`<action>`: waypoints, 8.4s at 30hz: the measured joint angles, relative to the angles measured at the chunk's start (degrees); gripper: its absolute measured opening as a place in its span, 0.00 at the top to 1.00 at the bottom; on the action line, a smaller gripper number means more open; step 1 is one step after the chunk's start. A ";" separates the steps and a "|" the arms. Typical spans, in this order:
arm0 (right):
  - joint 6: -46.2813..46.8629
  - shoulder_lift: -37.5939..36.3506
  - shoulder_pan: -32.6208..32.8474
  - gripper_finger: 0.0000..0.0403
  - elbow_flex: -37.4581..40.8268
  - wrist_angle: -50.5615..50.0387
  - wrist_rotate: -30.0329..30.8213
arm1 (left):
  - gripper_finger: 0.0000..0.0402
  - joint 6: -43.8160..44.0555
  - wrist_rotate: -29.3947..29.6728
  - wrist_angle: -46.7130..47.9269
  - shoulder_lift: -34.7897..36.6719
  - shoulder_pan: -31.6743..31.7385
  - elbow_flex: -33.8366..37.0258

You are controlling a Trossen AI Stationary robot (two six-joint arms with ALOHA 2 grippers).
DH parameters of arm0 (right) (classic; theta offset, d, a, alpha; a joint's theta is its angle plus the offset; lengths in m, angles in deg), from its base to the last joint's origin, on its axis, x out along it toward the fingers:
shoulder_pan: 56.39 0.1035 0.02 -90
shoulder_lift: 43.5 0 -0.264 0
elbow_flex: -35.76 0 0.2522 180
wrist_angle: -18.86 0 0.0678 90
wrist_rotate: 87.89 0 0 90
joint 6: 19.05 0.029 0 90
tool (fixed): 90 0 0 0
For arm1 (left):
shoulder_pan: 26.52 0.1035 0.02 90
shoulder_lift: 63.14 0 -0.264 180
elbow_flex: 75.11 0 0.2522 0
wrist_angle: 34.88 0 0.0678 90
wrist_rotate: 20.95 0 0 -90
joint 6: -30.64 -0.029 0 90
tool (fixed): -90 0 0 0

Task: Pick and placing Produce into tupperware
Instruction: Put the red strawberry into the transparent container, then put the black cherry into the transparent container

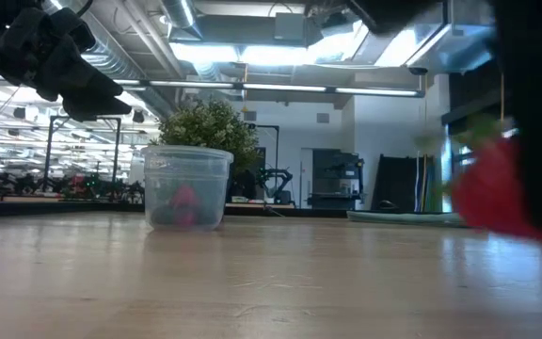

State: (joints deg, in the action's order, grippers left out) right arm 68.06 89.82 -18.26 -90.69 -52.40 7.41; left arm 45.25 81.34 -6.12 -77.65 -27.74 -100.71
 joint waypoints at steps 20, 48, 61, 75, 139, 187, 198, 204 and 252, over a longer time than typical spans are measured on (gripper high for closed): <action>-40.54 -1.46 -25.47 0.69 -21.73 -6.51 11.97 | 0.38 0.24 -16.09 -13.65 0.06 0.02 -0.02; -48.27 -0.87 -33.40 0.67 -3.84 10.17 4.01 | 0.38 0.26 -17.94 -15.57 0.07 0.01 -0.07; -50.17 -0.90 -33.47 0.53 -4.55 10.99 2.54 | 0.38 -0.17 -17.70 -15.51 0.08 0.02 -0.07; -57.73 -2.39 -35.54 0.40 -22.33 1.54 4.33 | 0.38 -0.17 -17.68 -15.53 0.07 0.00 -0.06; -89.02 -20.44 -70.91 0.40 25.79 34.62 -3.98 | 0.38 0.33 -3.63 -10.72 0.11 0.01 0.00; -78.73 -3.68 -72.49 0.40 5.94 23.40 -8.00 | 0.38 0.35 0.63 -10.74 0.11 0.08 -0.02; -81.18 -1.26 -73.34 0.40 5.94 21.77 -9.36 | 0.38 0.33 0.56 -10.72 0.11 0.07 -0.02; -78.35 -1.27 -73.58 0.40 5.94 21.32 -9.96 | 0.38 0.33 0.55 -10.72 0.11 0.09 -0.02; -83.17 10.81 -75.11 0.50 -16.92 3.85 -15.72 | 0.38 1.50 0.87 -10.72 0.13 0.11 -0.07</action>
State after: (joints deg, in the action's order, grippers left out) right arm -15.10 100.63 -93.36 -107.62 -48.56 -8.31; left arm 46.75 82.22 -16.84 -77.51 -27.63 -100.78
